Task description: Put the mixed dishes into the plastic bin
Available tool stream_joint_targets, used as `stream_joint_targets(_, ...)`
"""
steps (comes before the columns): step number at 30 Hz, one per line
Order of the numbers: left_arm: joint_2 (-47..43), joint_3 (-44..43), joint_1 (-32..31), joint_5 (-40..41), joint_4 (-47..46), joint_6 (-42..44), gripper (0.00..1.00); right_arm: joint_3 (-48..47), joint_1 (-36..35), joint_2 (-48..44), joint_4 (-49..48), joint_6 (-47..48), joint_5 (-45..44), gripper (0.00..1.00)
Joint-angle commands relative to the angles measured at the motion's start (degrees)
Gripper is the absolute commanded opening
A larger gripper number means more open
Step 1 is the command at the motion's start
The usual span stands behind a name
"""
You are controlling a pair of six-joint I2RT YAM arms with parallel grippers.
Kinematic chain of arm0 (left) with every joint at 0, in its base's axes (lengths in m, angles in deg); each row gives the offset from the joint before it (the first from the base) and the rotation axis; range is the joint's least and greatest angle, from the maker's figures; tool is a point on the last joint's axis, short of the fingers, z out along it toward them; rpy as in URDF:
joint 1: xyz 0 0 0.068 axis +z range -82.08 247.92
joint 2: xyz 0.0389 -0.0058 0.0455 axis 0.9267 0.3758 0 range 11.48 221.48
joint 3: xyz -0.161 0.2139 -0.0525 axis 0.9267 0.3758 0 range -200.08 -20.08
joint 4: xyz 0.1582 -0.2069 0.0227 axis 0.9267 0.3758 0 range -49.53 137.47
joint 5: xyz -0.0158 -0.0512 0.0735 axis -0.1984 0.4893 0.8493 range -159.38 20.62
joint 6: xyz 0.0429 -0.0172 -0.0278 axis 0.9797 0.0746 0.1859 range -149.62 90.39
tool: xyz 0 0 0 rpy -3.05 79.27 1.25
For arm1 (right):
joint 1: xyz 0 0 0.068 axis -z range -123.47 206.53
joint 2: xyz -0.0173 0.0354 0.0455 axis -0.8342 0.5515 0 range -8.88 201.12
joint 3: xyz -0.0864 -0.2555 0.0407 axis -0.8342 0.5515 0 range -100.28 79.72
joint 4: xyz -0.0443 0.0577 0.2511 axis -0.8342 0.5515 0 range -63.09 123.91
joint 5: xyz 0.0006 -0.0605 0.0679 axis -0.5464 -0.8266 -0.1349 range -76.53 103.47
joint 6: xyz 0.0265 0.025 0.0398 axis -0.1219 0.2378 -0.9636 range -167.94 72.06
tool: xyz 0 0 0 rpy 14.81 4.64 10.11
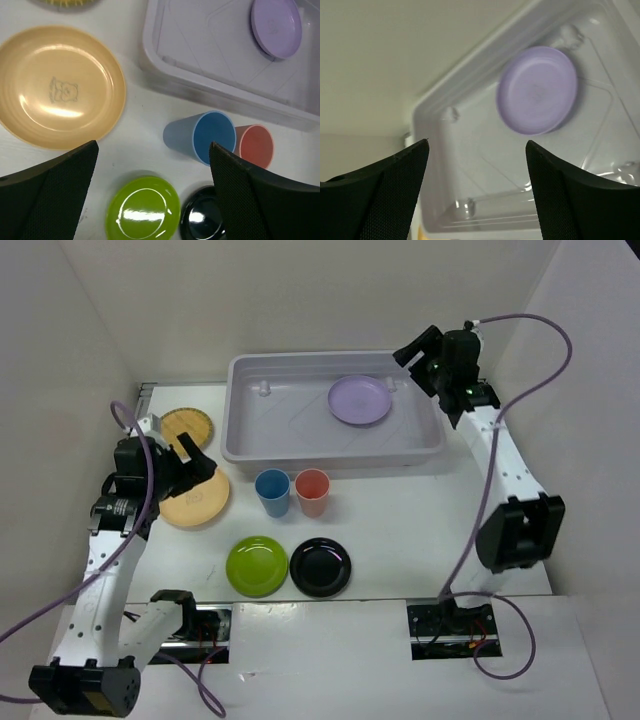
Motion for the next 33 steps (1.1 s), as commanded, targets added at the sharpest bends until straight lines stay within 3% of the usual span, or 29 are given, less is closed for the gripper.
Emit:
stream_joint_targets(1,-2.4,4.5,4.0,-7.2,-6.4,-10.1,0.97,7.2,-2.0,-6.7,-4.7,2.7,4.2,0.83)
stream_joint_targets(3,-5.4,5.5,5.4,-5.2,-7.9,-13.9,0.93,8.9,-2.8,-10.2,-4.7,3.8,4.2,0.83)
stream_joint_targets(7,-9.3,9.1,6.6,-3.7,-7.1,-17.7,0.75,13.6,-3.4,-16.6,-3.9,5.1,4.8,0.84)
stream_joint_targets(8,-8.3,9.9,6.6,-4.6,-7.1,-18.6,0.62,13.6,-3.4,-17.6,-3.9,5.1,4.8,0.84)
stream_joint_targets(10,-7.1,13.7,7.2,-6.3,-8.5,-22.0,0.48,14.4,-3.9,-20.0,-3.9,5.6,6.8,0.84)
stream_joint_targets(13,-9.0,17.5,7.8,-5.9,-9.8,-27.2,0.15,14.4,-4.9,-21.9,-2.6,6.1,7.5,0.84)
stream_joint_targets(15,-9.6,17.5,8.3,-4.0,-9.1,-29.4,0.11,14.4,-4.9,-22.6,-2.6,6.1,8.4,0.84)
stream_joint_targets(16,-9.6,18.1,8.8,-2.1,-7.3,-31.2,0.11,14.9,-5.6,-22.6,-2.6,6.1,9.0,0.84)
stream_joint_targets(18,-9.6,19.4,8.8,-0.6,-6.7,-31.8,0.49,15.4,-5.6,-23.2,-2.6,6.1,9.0,0.84)
stream_joint_targets(20,-8.3,20.5,9.3,0.1,-6.0,-32.5,0.66,16.0,-5.6,-23.7,-2.6,6.1,9.8,0.84)
stream_joint_targets(24,-6.8,23.8,9.9,1.4,-8.6,-34.9,0.70,16.6,-5.6,-24.9,-2.6,6.7,10.3,0.85)
stream_joint_targets(28,-2.9,30.0,9.9,-0.6,-14.1,-39.5,0.63,19.9,-5.6,-24.9,-4.7,6.1,13.3,0.85)
stream_joint_targets(33,-2.4,34.0,9.9,0.1,-18.6,-42.2,0.62,21.3,-6.2,-24.9,-5.3,6.1,14.0,0.85)
